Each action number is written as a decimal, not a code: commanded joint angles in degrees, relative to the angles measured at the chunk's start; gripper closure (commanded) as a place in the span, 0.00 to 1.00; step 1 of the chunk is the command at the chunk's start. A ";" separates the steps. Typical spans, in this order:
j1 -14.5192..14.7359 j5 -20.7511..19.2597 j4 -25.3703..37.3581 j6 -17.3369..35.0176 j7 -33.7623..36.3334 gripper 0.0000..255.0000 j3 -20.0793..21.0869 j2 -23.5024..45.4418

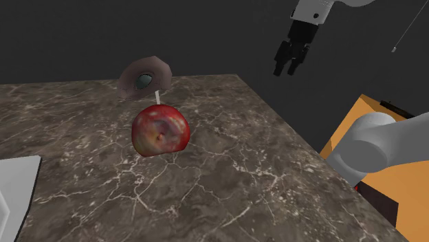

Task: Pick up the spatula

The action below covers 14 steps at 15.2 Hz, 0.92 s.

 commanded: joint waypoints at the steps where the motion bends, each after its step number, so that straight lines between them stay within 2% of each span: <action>1: 0.00 0.00 0.00 0.00 0.00 0.00 0.00 0.00; 8: 1.78 5.41 4.97 0.76 13.66 0.00 10.56 5.09; 14: 2.12 7.97 12.37 1.71 25.31 0.00 19.19 12.79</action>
